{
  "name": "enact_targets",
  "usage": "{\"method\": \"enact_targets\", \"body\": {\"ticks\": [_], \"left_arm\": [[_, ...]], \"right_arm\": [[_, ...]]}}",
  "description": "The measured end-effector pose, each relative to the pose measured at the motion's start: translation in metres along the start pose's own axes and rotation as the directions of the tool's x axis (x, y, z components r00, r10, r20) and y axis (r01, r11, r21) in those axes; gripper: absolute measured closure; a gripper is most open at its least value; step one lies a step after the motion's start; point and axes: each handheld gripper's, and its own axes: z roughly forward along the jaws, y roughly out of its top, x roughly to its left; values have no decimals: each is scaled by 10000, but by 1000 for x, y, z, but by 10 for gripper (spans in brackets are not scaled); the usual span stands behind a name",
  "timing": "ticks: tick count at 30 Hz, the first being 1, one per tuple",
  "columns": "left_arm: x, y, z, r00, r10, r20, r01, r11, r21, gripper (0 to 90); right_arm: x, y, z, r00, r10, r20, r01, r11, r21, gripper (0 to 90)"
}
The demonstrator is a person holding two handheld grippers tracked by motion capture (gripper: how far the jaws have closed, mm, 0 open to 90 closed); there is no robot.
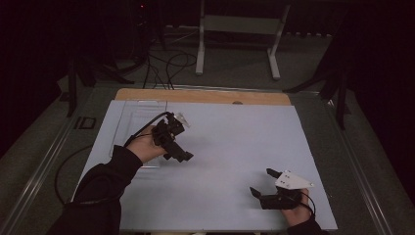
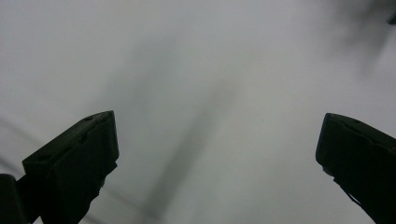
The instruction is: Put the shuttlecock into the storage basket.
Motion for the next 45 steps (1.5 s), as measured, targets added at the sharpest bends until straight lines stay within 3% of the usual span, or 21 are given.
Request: {"method": "enact_targets", "body": {"ticks": [3,10,11,15,21,24,37,42,45], "left_arm": [[-2,0,4,10000,41,14,-41,10000,42,2],[-12,3,17,9987,136,501,-121,9994,-310,2],[-13,3,18,9988,226,445,-208,9989,-417,2],[-21,3,21,9954,397,871,-313,9949,-960,2],[-27,-3,28,9948,578,843,-478,9921,-1159,2],[-29,-8,30,9930,418,1105,-259,9895,-1419,2],[-47,-31,45,9933,591,994,-434,9872,-1537,2],[-53,-40,47,9944,531,911,-368,9844,-1722,2],[-56,-47,49,9933,458,1065,-256,9826,-1841,2]], "right_arm": [[0,0,0,10000,-14,0,14,10000,-3,105],[0,0,0,10000,10,-11,-10,10000,4,105],[0,0,0,10000,9,-5,-9,10000,10,105],[0,0,0,10000,17,-22,-17,10000,-9,105],[0,0,0,10000,12,-57,-12,10000,-21,105],[0,0,0,10000,20,-51,-20,10000,-28,105],[0,0,1,10000,21,-51,-21,10000,6,105],[0,0,0,10000,19,-21,-19,10000,-8,105],[1,0,1,10000,6,-25,-6,10000,1,105]]}}
